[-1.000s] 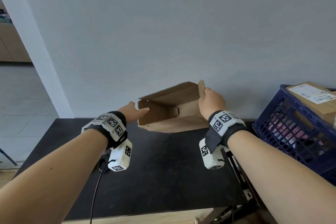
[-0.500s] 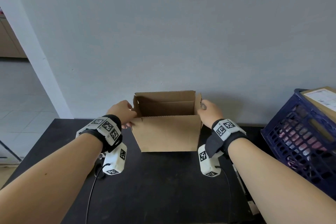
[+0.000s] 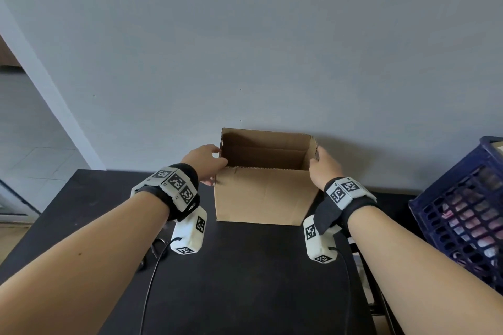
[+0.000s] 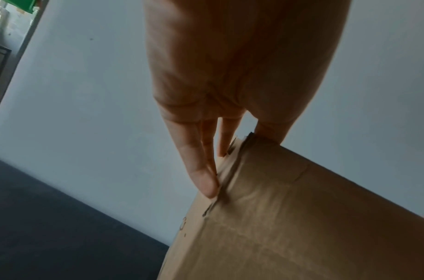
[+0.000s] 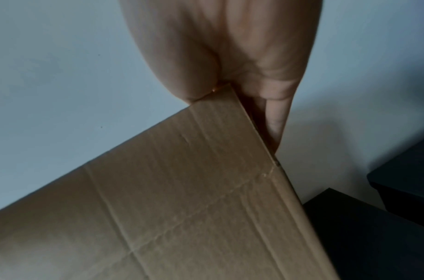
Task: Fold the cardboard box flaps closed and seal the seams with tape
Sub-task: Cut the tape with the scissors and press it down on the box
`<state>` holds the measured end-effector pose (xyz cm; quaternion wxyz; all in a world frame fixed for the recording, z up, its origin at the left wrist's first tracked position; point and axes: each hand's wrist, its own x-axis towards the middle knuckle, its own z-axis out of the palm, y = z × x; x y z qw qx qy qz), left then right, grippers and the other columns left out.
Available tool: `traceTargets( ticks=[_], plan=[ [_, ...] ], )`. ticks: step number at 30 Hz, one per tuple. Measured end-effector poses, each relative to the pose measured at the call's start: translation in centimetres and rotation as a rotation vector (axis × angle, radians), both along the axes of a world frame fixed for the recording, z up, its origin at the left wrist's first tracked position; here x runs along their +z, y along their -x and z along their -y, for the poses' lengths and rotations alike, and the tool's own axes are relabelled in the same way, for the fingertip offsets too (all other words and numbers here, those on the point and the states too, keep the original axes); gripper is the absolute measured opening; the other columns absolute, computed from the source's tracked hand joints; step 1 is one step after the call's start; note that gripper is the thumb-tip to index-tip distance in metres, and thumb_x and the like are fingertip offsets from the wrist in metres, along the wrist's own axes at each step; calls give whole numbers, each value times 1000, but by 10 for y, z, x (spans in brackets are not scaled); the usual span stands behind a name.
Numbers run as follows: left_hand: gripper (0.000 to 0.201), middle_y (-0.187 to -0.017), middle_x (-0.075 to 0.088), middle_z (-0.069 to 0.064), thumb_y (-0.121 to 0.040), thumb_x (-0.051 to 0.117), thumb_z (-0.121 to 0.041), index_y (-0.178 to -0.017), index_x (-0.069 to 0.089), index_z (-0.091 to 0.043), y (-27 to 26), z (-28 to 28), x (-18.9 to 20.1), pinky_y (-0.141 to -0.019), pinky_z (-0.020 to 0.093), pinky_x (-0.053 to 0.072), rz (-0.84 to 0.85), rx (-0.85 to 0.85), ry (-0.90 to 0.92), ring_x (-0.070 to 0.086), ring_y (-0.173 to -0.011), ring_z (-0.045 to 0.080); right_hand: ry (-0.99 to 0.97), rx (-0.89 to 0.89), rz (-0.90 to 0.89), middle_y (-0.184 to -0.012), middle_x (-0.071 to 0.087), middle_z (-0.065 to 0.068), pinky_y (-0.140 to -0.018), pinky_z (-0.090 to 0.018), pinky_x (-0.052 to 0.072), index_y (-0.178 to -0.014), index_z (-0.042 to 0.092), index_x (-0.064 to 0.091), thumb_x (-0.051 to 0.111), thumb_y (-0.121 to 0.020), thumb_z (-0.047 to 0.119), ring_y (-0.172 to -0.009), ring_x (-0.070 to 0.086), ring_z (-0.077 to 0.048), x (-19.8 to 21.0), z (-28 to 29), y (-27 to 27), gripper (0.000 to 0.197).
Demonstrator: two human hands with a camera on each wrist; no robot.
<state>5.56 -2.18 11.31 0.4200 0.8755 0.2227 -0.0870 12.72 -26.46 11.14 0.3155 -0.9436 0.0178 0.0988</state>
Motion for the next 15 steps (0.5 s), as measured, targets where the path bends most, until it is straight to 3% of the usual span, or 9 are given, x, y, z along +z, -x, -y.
traceTargets(
  ticks=[6,10,15],
  plan=[
    [52,-123,59,10,-92,53,-35,-139,41,-15,-19,17,-2,-82,37,57,72,1,36,70,-80,28,-34,41,-16,-153,33,-6,-106,-32,34,-153,22,13,32,-102,23,-136,39,-29,-1,21,-24,54],
    [50,-120,60,12,-93,52,-38,-136,45,-13,-22,26,1,-64,28,57,110,52,173,64,-84,22,-82,4,23,-155,29,-7,-111,-35,28,-152,18,14,33,-102,30,-140,33,-29,0,29,-30,56],
    [43,-111,63,7,-95,45,-43,-124,54,-13,-6,13,10,-84,39,55,194,97,28,63,-93,20,-78,48,468,-149,38,-5,-113,-32,25,-140,13,43,39,-98,16,-140,31,-22,23,11,-25,42]
  ],
)
